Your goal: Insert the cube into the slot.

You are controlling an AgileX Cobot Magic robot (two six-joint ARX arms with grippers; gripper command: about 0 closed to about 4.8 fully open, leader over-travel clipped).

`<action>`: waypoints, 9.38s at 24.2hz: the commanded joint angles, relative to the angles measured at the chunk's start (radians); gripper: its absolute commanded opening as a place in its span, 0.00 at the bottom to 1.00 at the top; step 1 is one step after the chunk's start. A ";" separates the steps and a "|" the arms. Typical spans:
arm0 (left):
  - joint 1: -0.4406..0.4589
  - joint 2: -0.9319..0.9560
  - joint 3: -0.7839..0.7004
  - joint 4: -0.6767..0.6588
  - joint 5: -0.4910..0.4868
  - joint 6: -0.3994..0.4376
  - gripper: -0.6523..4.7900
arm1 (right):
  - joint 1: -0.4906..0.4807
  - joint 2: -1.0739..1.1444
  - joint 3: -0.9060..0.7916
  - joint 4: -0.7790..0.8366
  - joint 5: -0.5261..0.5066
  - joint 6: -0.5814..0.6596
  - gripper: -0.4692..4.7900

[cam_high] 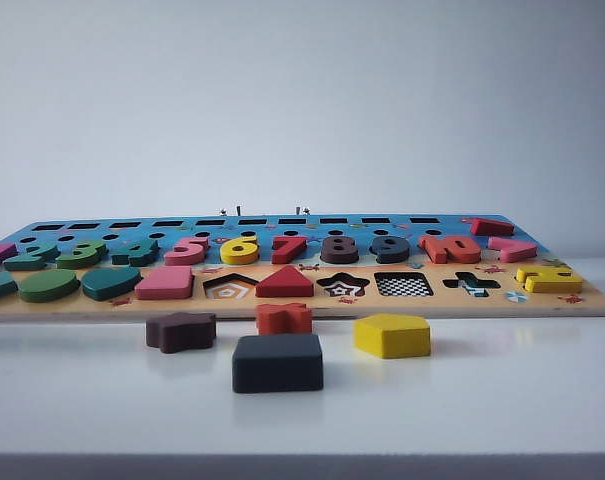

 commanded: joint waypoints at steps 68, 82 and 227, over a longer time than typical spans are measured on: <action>-0.431 0.939 0.915 -0.697 0.771 0.139 0.15 | 0.923 1.242 1.040 -0.784 -0.074 -0.492 0.80; -0.430 0.940 0.915 -0.688 0.780 0.139 0.15 | 0.953 1.392 1.040 -0.727 -0.161 -0.483 0.79; -0.396 0.937 0.911 -0.633 0.692 0.140 0.15 | 0.790 1.542 1.082 -0.673 0.345 0.946 0.14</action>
